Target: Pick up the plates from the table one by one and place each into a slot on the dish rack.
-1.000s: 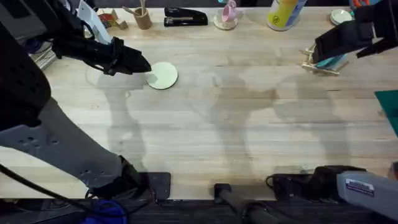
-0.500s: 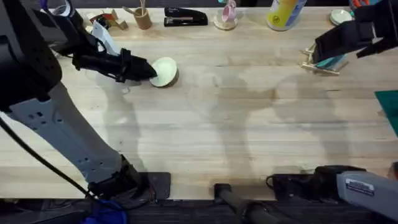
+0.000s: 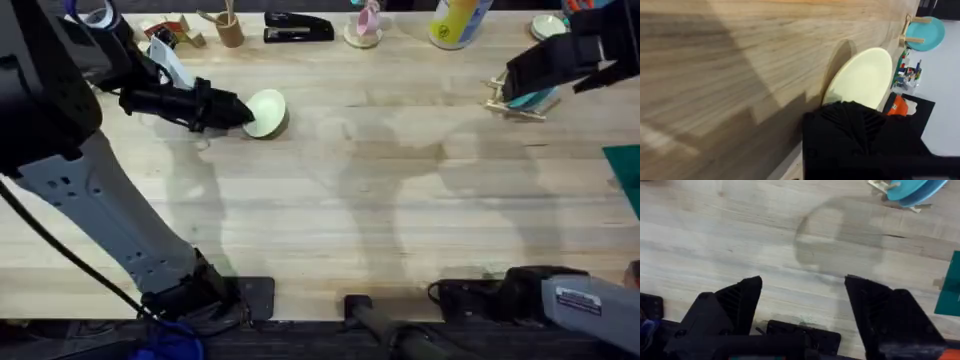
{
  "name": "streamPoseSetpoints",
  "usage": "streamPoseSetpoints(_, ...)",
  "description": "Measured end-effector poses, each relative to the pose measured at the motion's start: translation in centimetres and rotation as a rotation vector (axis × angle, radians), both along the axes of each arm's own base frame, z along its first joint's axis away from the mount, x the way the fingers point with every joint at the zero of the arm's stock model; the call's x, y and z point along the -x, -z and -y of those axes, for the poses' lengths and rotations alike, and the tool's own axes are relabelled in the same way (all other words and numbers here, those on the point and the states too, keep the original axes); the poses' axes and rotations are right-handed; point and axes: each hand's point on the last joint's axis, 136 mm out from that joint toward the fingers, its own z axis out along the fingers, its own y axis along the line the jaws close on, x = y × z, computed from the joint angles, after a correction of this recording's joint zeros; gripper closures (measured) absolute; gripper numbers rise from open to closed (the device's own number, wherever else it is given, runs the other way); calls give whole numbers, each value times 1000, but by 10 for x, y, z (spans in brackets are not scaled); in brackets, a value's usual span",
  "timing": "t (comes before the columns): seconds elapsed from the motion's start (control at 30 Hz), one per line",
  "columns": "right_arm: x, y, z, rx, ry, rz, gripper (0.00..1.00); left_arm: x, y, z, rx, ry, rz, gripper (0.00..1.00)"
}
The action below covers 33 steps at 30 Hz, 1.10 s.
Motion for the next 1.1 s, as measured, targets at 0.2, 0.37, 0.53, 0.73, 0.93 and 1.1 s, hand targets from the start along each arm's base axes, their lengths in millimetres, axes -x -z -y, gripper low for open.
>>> streamPoseSetpoints(0.2,0,0,0,0,0,0,7,0,0,0,0,-1,-2,959)
streamPoseSetpoints(0.37,0,0,0,0,0,0,7,0,0,0,0,-1,-2,960)
streamPoseSetpoints(0.53,0,0,0,0,0,0,7,0,0,0,0,-1,-1,960)
streamPoseSetpoints(0.73,-1,0,0,-1,0,4,7,0,0,0,0,-1,-1,960)
streamPoseSetpoints(0.93,-5,0,-2,-36,75,4,7,0,0,0,-1,-1,-1,960)
streamPoseSetpoints(1.1,-34,-3,-23,-161,94,56,7,0,0,0,-1,-2,1,960)
